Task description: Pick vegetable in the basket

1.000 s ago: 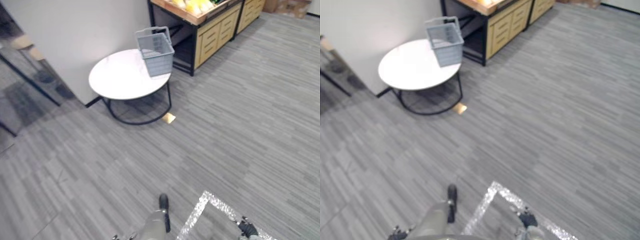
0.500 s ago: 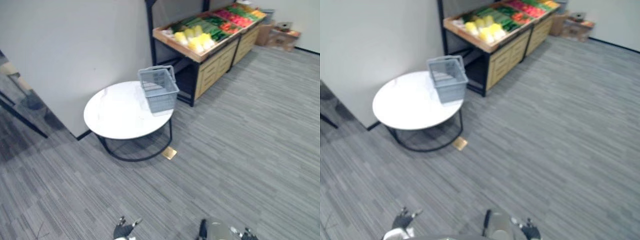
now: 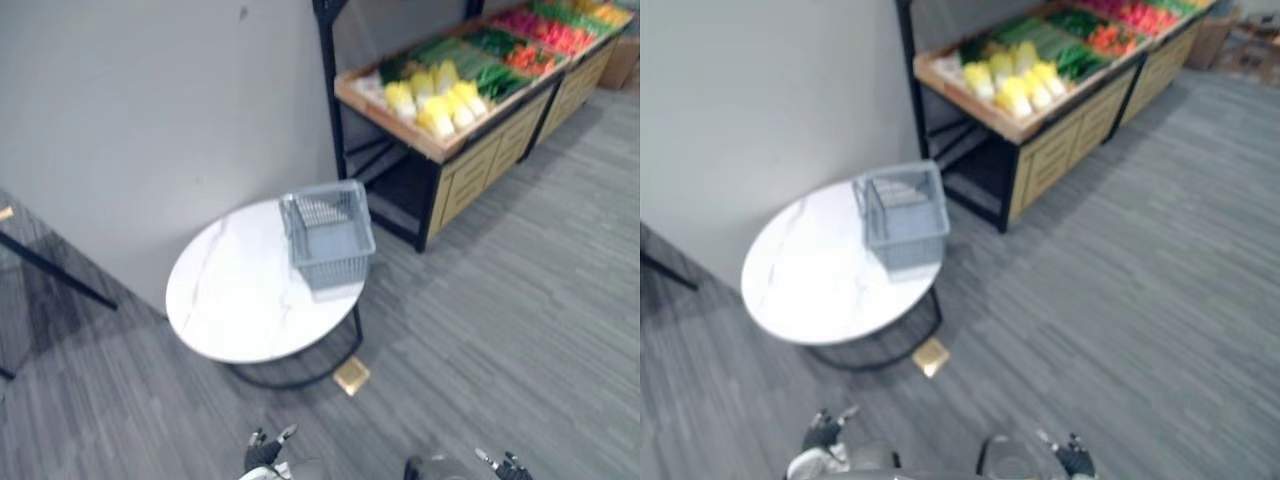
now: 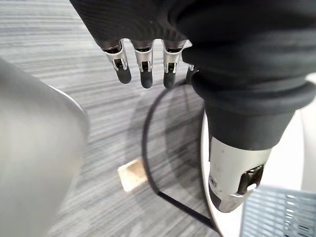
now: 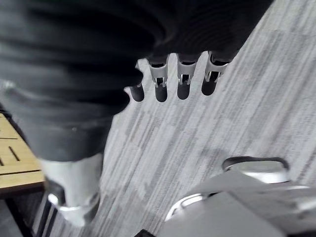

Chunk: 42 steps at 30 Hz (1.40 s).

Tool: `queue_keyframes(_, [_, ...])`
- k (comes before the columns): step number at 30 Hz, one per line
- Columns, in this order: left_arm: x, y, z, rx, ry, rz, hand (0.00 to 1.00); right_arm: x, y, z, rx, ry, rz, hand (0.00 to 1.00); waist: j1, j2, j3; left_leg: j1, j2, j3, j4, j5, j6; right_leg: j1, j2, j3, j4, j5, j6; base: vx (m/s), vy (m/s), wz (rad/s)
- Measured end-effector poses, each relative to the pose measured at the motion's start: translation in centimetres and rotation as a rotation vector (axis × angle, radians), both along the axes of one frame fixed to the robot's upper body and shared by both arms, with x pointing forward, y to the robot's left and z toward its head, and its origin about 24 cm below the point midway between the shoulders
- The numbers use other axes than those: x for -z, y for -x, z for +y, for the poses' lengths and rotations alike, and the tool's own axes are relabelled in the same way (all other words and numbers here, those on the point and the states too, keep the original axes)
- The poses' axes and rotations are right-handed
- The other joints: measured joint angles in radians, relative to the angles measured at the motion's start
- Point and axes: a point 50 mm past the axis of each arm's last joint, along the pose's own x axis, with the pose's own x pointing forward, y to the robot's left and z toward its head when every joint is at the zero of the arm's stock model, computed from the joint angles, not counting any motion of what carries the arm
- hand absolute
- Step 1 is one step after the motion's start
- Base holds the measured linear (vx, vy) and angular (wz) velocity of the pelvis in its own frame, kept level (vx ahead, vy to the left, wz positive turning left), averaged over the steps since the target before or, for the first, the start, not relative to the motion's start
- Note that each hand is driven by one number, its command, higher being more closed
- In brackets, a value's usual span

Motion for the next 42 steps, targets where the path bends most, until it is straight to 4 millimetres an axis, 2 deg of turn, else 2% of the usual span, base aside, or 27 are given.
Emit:
queue_keyframes(1, [-0.2,-0.2,0.1,-0.004,-0.007,-0.022,0.0,-0.1,-0.1,-0.2,-0.001,0.005,-0.002,0.0,0.001,0.005,0.001,-0.09,-0.007,0.023,-0.104,-0.045,0.018,0.05,0.002,0.0,-0.033,-0.016,0.016,0.36,-0.006,-0.13])
queue_keyframes(3, [-0.3,-0.4,0.1,-0.002,-0.008,-0.035,0.0,-0.1,-0.2,-0.2,0.005,0.003,-0.005,0.0,0.012,0.002,0.001,-0.126,-0.02,0.072,-0.276,-0.061,0.026,0.092,-0.007,0.006,-0.064,-0.028,0.035,0.48,0.057,-0.2])
queue_keyframes(4, [-0.5,-0.8,0.0,0.01,-0.012,-0.051,0.0,-0.2,-0.6,-0.1,0.001,0.004,-0.021,0.0,0.023,-0.003,0.0,-0.118,-0.041,0.121,-0.484,-0.056,0.032,0.128,-0.022,0.011,-0.09,-0.039,0.052,0.54,0.149,-0.22])
queue_keyframes(5, [-0.5,-0.8,-0.2,0.029,-0.012,-0.049,0.0,-0.5,-1.2,-0.1,-0.016,0.011,-0.048,0.0,0.023,-0.003,-0.003,-0.086,-0.076,0.146,-0.72,-0.022,0.04,0.164,-0.032,0.01,-0.116,-0.055,0.073,0.48,0.156,-0.15])
queue_keyframes(6, [-0.5,-0.6,-0.3,0.04,-0.011,-0.045,0.0,-0.6,-1.4,-0.1,-0.03,0.015,-0.057,0.0,0.023,0.001,-0.006,-0.071,-0.09,0.156,-0.836,0.009,0.039,0.178,-0.033,0.011,-0.126,-0.064,0.083,0.5,0.206,0.01])
queue_keyframes(7, [-0.3,-0.2,-0.6,0.053,-0.008,-0.035,0.0,-0.7,-1.6,-0.3,-0.058,0.027,-0.065,0.0,0.024,0.02,-0.019,-0.055,-0.097,0.169,-0.968,0.053,0.047,0.203,-0.022,0.02,-0.132,-0.093,0.103,0.51,0.239,0.16])
queue_keyframes(8, [-0.5,-0.6,-0.1,0.065,-0.024,-0.044,0.0,-0.5,-2.0,0.9,-0.082,0.001,-0.062,0.0,0.022,-0.02,-0.036,-0.049,-0.144,0.174,-0.963,0.024,0.114,0.212,-0.061,0.038,-0.12,-0.112,0.112,0.51,0.229,0.17])
queue_keyframes(9, [-0.6,-0.6,0.3,0.07,-0.037,-0.045,0.0,-0.5,-2.3,1.3,-0.102,-0.009,-0.069,0.0,0.022,-0.041,-0.05,-0.054,-0.163,0.176,-0.964,0.007,0.123,0.199,-0.077,0.053,-0.106,-0.106,0.121,0.6,0.241,0.13])
queue_keyframes(10, [-0.6,-0.4,0.8,0.082,-0.051,-0.034,0.0,-0.6,-3.0,1.9,-0.138,-0.017,-0.087,0.0,0.029,-0.068,-0.066,-0.051,-0.185,0.193,-0.957,-0.02,0.142,0.177,-0.102,0.093,-0.067,-0.095,0.115,0.49,0.174,-0.08])
queue_keyframes(12, [-0.6,-0.5,0.8,0.082,-0.055,-0.036,0.0,-0.7,-3.4,1.9,-0.17,-0.001,-0.095,0.0,0.046,-0.083,-0.076,-0.017,-0.204,0.212,-0.949,-0.061,0.17,0.141,-0.126,0.152,0.047,-0.066,0.129,0.52,0.213,-0.12])
queue_keyframes(14, [-0.5,-0.2,0.8,0.082,-0.056,-0.027,0.0,-0.8,-3.5,1.8,-0.178,0.009,-0.099,0.0,0.048,-0.082,-0.076,0.061,-0.219,0.217,-0.99,-0.091,0.169,0.086,-0.134,0.202,0.235,0.006,0.158,0.44,0.196,-0.13])
queue_keyframes(15, [-0.4,0.2,0.9,0.082,-0.058,-0.017,0.0,-0.8,-3.6,2.0,-0.19,0.007,-0.101,0.0,0.043,-0.076,-0.073,0.122,-0.222,0.215,-1.026,-0.115,0.152,0.012,-0.14,0.226,0.422,0.096,0.265,0.34,0.145,-0.11])
queue_keyframes(16, [-0.3,0.5,0.8,0.095,-0.061,-0.002,0.0,-0.7,-3.4,2.2,-0.199,0.003,-0.097,0.0,0.036,-0.066,-0.066,0.178,-0.222,0.202,-1.041,-0.137,0.143,-0.054,-0.142,0.23,0.584,0.089,0.258,0.32,0.123,-0.01])
queue_keyframes(17, [-0.2,0.6,0.8,0.104,-0.064,0.008,0.0,-0.7,-3.3,2.2,-0.199,0.003,-0.095,0.0,0.032,-0.067,-0.066,0.206,-0.223,0.197,-1.049,-0.146,0.141,-0.082,-0.147,0.218,0.641,0.066,0.223,0.31,0.084,0.19])
queue_keyframes(18, [-0.2,0.8,1.0,0.116,-0.078,0.022,0.0,-0.6,-2.9,2.2,-0.202,0.005,-0.083,0.0,0.022,-0.065,-0.065,0.252,-0.223,0.193,-1.061,-0.156,0.139,-0.126,-0.163,0.165,0.695,0.0,0.19,0.3,0.056,0.28])
queue_keyframes(20, [-0.1,1.0,1.0,0.122,-0.079,0.029,0.0,-0.7,-2.8,1.9,-0.198,0.012,-0.085,0.0,0.006,-0.063,-0.066,0.298,-0.218,0.159,-1.072,-0.173,0.129,-0.189,-0.191,0.079,0.618,-0.062,0.147,0.33,0.007,0.52])
queue_keyframes(21, [-0.2,0.9,1.1,0.117,-0.076,0.025,0.0,-0.7,-2.8,1.7,-0.192,0.014,-0.086,0.0,-0.001,-0.061,-0.066,0.303,-0.211,0.135,-1.072,-0.176,0.125,-0.207,-0.191,0.065,0.534,-0.064,0.144,0.29,-0.076,0.75])
queue_keyframes(24, [-0.1,0.9,1.1,0.09,-0.063,0.021,0.0,-0.5,-2.0,1.3,-0.153,0.016,-0.067,0.0,-0.005,-0.05,-0.063,0.314,-0.174,0.051,-1.048,-0.202,0.082,-0.217,-0.175,0.132,0.225,-0.042,0.165,0.32,-0.215,0.85])
queue_keyframes(27, [0.0,1.6,1.3,0.059,-0.061,0.036,0.0,-0.4,-1.5,1.2,-0.145,0.014,-0.056,0.0,0.001,-0.055,-0.065,0.301,-0.138,-0.025,-1.013,-0.247,0.027,-0.214,-0.178,0.24,0.062,-0.016,0.19,0.24,-0.386,0.81])
queue_keyframes(28, [0.0,1.6,1.6,0.043,-0.065,0.036,0.0,-0.1,-0.8,1.6,-0.14,0.0,-0.034,0.0,0.001,-0.082,-0.077,0.297,-0.141,-0.063,-1.006,-0.262,0.001,-0.206,-0.204,0.243,0.036,-0.013,0.198,0.24,-0.491,1.09])
queue_keyframes(29, [0.0,2.1,2.0,0.019,-0.072,0.049,0.0,0.3,0.1,2.0,-0.129,-0.018,-0.002,0.0,0.003,-0.106,-0.086,0.305,-0.138,-0.104,-1.014,-0.264,-0.029,-0.194,-0.221,0.192,0.048,0.075,0.248,0.22,-0.504,1.12])
queue_keyframes(30, [0.2,2.3,1.5,0.006,-0.057,0.056,0.0,0.4,0.4,1.8,-0.124,-0.015,0.015,0.0,0.0,-0.087,-0.087,0.31,-0.111,-0.124,-1.024,-0.256,-0.039,-0.193,-0.203,0.168,0.066,0.08,0.232,0.27,-0.525,0.85])
queue_keyframes(31, [0.5,2.4,-0.1,-0.013,-0.012,0.058,0.0,0.2,0.7,0.3,-0.128,0.023,0.034,0.0,0.008,-0.027,-0.102,0.313,-0.047,-0.136,-1.045,-0.235,-0.043,-0.182,-0.151,0.13,0.058,0.061,0.2,0.25,-0.45,0.65])
queue_keyframes(32, [0.7,2.6,-1.0,-0.018,0.014,0.067,0.0,0.0,0.4,-0.5,-0.133,0.044,0.035,0.0,0.005,0.004,-0.103,0.292,-0.013,-0.136,-1.051,-0.194,-0.057,-0.167,-0.123,0.085,0.038,0.053,0.185,0.25,-0.329,0.64])
queue_keyframes(35, [0.7,2.6,-0.8,-0.024,0.009,0.07,0.0,0.1,0.3,-0.5,-0.127,0.04,0.045,0.0,-0.004,0.005,-0.102,0.257,0.019,-0.156,-1.049,-0.097,-0.087,-0.11,-0.091,-0.002,-0.022,0.062,0.152,0.19,-0.321,0.82])
queue_keyframes(37, [0.7,2.7,-0.4,-0.048,0.005,0.075,0.0,0.1,0.3,-0.9,-0.099,0.047,0.046,0.0,-0.007,-0.003,-0.101,0.238,0.041,-0.145,-1.044,-0.04,-0.084,-0.065,-0.072,-0.073,-0.058,0.059,0.126,0.16,-0.259,0.76])
queue_keyframes(42, [0.8,2.9,-0.2,-0.056,0.0,0.085,0.0,-0.6,-0.6,-2.7,-0.054,0.098,0.013,0.0,-0.008,-0.004,-0.101,0.234,0.037,0.035,-1.072,0.008,-0.069,-0.04,-0.069,-0.121,-0.082,0.051,0.113,0.11,-0.099,0.32])
